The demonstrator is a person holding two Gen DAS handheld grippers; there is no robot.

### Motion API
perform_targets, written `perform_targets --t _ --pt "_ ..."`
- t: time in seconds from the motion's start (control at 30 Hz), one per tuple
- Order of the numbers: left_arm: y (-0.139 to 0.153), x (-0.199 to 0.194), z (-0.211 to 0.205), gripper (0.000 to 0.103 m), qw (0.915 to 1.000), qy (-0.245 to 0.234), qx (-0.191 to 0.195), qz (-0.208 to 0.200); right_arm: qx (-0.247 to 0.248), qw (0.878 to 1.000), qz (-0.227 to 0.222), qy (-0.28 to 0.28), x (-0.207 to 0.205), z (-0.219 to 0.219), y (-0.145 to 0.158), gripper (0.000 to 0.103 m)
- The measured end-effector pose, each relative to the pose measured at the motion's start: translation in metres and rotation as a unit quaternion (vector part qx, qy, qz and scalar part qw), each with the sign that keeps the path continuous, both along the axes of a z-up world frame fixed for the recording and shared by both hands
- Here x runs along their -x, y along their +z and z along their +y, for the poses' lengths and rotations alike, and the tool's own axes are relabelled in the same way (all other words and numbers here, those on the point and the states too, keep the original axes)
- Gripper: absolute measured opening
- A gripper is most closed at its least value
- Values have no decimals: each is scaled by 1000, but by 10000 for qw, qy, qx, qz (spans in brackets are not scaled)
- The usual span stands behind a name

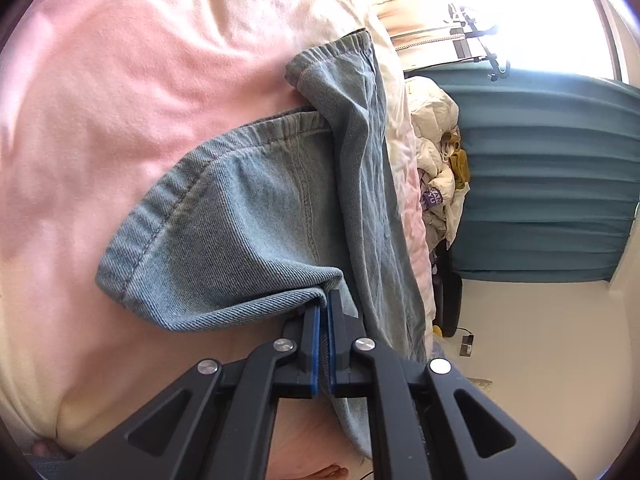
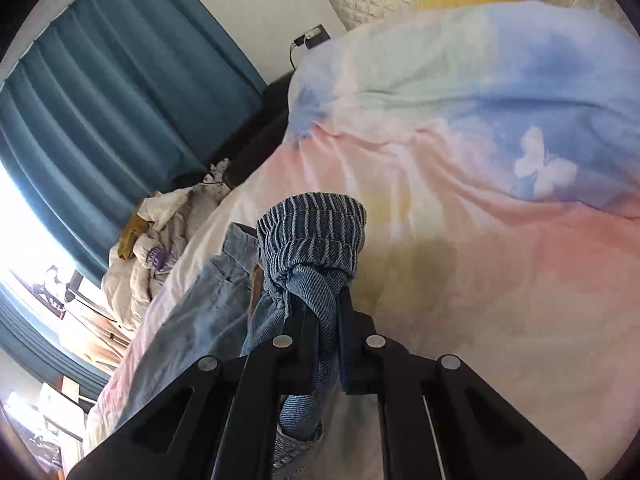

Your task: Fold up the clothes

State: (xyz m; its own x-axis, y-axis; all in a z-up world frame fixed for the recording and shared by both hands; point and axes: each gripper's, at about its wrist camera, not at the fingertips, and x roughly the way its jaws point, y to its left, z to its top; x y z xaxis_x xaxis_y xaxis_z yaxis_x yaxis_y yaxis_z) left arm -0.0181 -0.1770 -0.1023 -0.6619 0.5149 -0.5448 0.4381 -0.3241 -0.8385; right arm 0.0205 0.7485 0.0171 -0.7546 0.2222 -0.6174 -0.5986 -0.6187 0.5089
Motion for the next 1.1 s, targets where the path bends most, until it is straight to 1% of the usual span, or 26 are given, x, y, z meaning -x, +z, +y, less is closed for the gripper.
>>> perform_targets --t 0.07,0.17,0.2,0.27,0.3,0.33,0.37,0.43,0.5,0.57,0.63,0.67,0.7,0.87,0.93,1.0,1.07,1.1 --pt "5 -3 -6 2 9999 22 -144 -21 68 10000 -5 32 3 -4 12 6" --pt "25 6 -8 2 10000 19 -84 -24 180 9998 -4 -13 16 -10 24 6" --pt "31 12 -9 2 9999 8 -47 -98 132 9999 -9 -29 23 -14 31 5" --pt "46 31 -14 2 9996 -20 4 -287 -162 9998 35 93 43 -28 57 5" --pt "54 43 -15 2 9993 -21 78 -366 -322 9993 61 164 54 -34 71 5" --pt "62 57 -15 2 9989 -3 169 -447 -546 9983 -11 209 69 -39 83 5" --pt "70 71 -15 2 9983 1 299 -510 -633 9978 -96 183 83 -41 90 5" --pt "85 101 -16 2 9965 37 549 -625 -423 9990 -165 21 106 -35 95 5" --pt "96 133 -18 1 9944 145 800 -675 -228 9994 -221 -130 131 -26 92 5" --pt "100 165 -19 1 9901 136 1132 -813 -213 9991 -277 -224 158 -22 85 5" --pt "94 200 -13 1 9836 122 1492 -1009 -254 9987 -346 -261 187 -20 74 5" --pt "88 218 -12 1 9810 125 1608 -1083 -266 9986 -385 -256 203 -21 67 5" --pt "82 236 -10 1 9783 128 1712 -1156 -314 9981 -459 -253 220 -21 59 5" --pt "41 319 -4 1 9690 97 1981 -1476 -571 9942 -878 -228 301 -17 11 5" --pt "28 341 1 1 9645 44 2153 -1526 -676 9920 -1052 -159 330 -16 -11 5" --pt "17 355 3 1 9621 4 2236 -1562 -797 9886 -1281 -4 354 -15 -38 5" --pt "7 363 3 1 9605 -11 2263 -1619 -774 9891 -1248 99 360 -12 -57 5" --pt "4 363 3 1 9611 17 2240 -1615 -754 9896 -1214 144 362 -10 -65 5"
